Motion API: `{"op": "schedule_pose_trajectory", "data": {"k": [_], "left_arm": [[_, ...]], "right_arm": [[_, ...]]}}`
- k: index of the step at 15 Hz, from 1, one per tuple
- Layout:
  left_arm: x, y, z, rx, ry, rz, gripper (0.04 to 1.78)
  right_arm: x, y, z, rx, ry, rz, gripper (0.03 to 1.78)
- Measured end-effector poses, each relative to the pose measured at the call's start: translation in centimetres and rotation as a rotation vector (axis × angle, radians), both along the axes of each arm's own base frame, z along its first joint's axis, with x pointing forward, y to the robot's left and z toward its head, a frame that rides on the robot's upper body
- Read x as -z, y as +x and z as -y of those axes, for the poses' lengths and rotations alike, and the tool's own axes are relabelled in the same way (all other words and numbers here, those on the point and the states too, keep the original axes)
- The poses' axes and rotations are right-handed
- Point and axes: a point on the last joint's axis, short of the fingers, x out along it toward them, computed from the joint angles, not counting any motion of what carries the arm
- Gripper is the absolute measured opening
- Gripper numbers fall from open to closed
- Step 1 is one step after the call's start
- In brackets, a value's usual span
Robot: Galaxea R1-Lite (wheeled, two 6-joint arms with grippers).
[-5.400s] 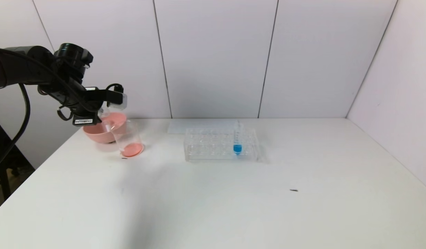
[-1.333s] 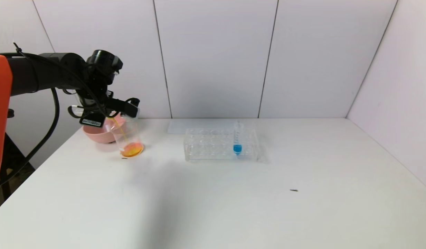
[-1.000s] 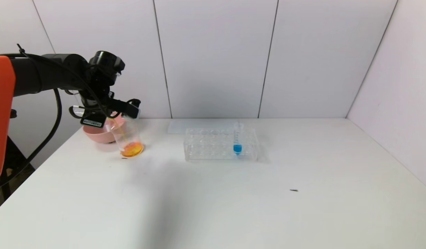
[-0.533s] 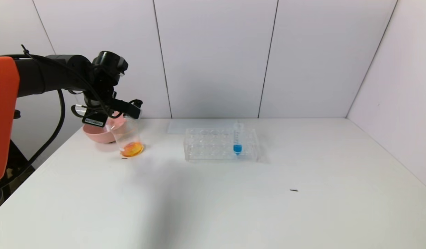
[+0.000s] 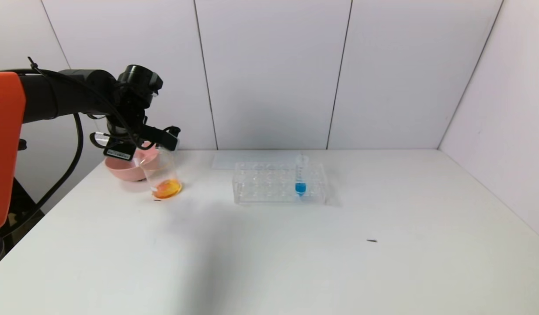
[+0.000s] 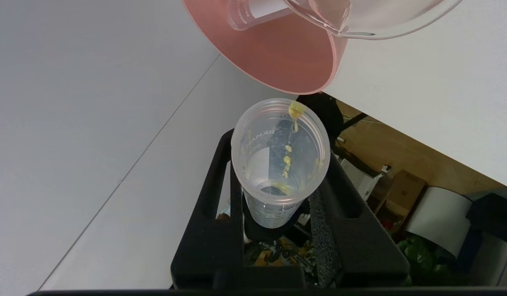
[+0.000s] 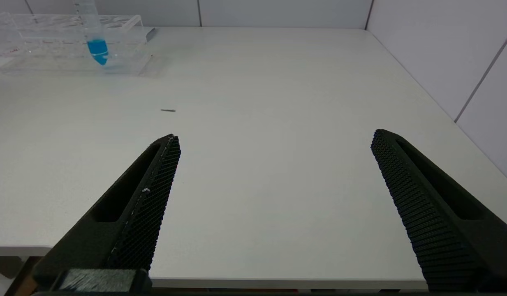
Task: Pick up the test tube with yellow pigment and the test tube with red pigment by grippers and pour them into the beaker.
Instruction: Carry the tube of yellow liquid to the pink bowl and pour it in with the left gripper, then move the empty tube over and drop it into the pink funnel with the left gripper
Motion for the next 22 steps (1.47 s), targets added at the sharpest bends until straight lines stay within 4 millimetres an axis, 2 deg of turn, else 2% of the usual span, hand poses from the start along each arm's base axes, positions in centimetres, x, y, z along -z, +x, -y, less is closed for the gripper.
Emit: {"op": "schedule_pose_trajectory", "data": {"k": [22], "left_arm": [[-0.54, -0.69, -0.51, -0.017, -0.007, 0.001, 0.47]], "right_arm": [[0.0, 0.0, 0.0, 0.0, 0.0, 0.0, 1.7]]}}
